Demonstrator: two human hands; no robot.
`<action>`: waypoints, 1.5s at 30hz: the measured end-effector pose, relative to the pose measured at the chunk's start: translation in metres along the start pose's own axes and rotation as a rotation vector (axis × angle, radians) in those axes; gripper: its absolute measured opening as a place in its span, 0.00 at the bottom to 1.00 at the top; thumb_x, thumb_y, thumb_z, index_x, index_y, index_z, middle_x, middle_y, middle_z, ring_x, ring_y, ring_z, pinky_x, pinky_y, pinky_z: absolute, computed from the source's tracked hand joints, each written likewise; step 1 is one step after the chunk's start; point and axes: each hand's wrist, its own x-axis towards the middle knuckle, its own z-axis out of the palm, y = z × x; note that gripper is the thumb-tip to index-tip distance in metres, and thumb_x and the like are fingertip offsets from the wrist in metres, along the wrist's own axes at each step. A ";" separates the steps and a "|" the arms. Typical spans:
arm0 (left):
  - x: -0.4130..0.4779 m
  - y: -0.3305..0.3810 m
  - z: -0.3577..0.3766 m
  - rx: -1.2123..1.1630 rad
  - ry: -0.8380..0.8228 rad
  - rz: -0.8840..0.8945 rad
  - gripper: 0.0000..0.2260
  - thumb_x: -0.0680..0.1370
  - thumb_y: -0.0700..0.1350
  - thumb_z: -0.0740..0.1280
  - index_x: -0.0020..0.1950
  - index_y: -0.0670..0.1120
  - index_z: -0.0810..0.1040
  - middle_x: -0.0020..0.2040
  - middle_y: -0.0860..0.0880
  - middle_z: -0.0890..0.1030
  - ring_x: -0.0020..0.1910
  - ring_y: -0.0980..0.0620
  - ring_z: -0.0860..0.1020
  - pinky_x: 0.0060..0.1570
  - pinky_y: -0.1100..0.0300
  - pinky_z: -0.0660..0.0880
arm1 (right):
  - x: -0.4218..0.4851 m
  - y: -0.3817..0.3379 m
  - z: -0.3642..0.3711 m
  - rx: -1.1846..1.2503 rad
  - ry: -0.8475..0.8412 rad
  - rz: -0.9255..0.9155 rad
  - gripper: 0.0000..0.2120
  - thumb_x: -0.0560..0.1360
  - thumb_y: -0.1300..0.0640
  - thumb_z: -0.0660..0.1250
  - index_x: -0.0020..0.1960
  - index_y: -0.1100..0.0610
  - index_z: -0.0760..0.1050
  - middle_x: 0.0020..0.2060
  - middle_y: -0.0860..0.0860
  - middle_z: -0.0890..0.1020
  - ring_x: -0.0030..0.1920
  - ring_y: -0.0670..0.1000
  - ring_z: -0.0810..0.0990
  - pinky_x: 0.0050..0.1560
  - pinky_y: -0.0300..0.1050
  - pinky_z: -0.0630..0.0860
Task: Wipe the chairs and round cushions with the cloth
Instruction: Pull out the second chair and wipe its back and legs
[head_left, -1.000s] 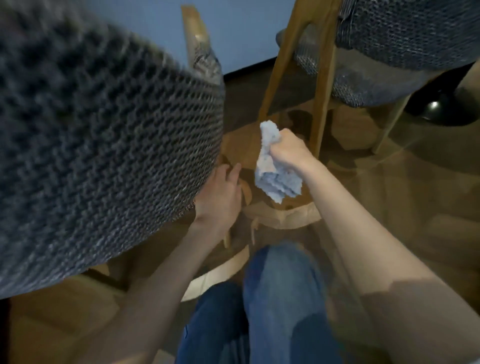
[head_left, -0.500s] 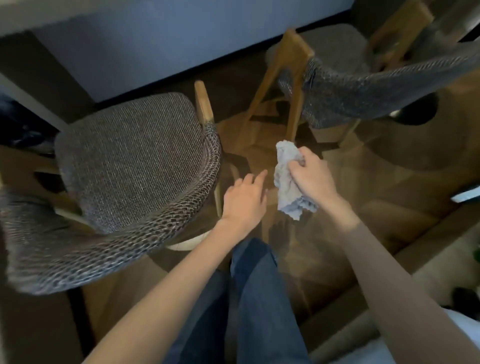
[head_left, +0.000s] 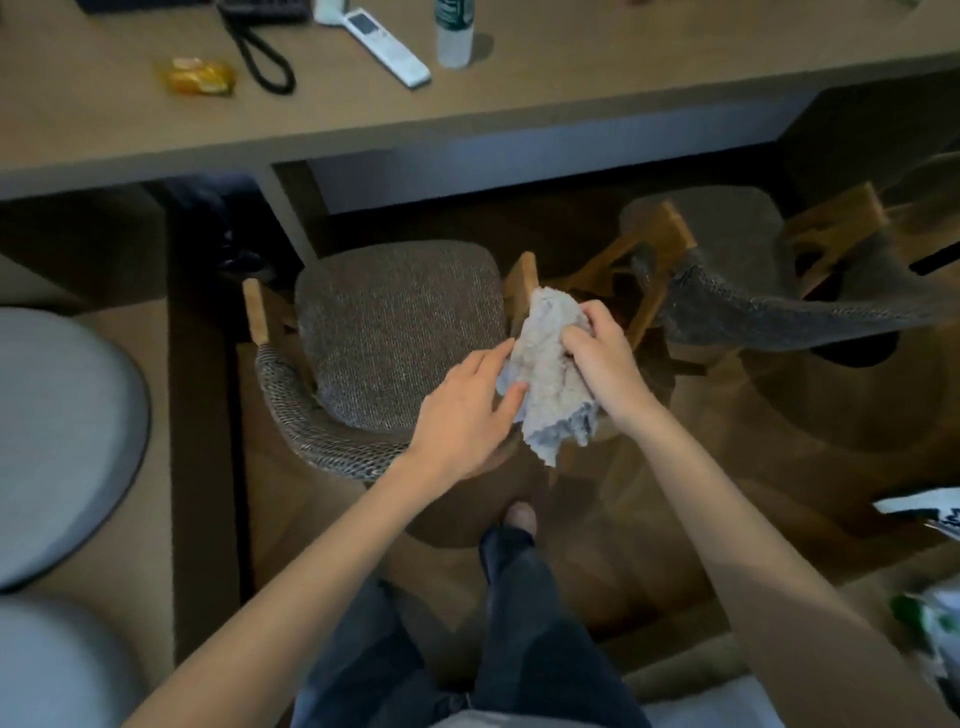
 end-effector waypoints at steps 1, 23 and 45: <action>-0.006 -0.014 -0.015 -0.024 0.014 -0.002 0.23 0.82 0.56 0.56 0.76 0.52 0.60 0.70 0.53 0.69 0.67 0.53 0.70 0.60 0.53 0.72 | -0.003 -0.011 0.019 0.020 -0.008 -0.018 0.06 0.81 0.57 0.57 0.57 0.54 0.66 0.45 0.47 0.74 0.43 0.43 0.77 0.40 0.37 0.72; -0.017 -0.316 -0.252 -0.377 -0.038 -0.242 0.07 0.77 0.47 0.69 0.50 0.45 0.74 0.45 0.54 0.77 0.45 0.60 0.75 0.39 0.74 0.70 | 0.023 -0.126 0.342 0.294 -0.092 0.090 0.13 0.82 0.52 0.59 0.63 0.54 0.74 0.53 0.45 0.79 0.50 0.40 0.78 0.40 0.29 0.72; 0.217 -0.388 -0.222 -0.177 -0.684 0.004 0.05 0.79 0.47 0.65 0.53 0.49 0.72 0.43 0.55 0.76 0.35 0.61 0.73 0.34 0.68 0.67 | 0.160 -0.093 0.407 0.473 0.414 0.348 0.09 0.79 0.50 0.64 0.49 0.55 0.78 0.42 0.50 0.82 0.42 0.47 0.81 0.42 0.40 0.77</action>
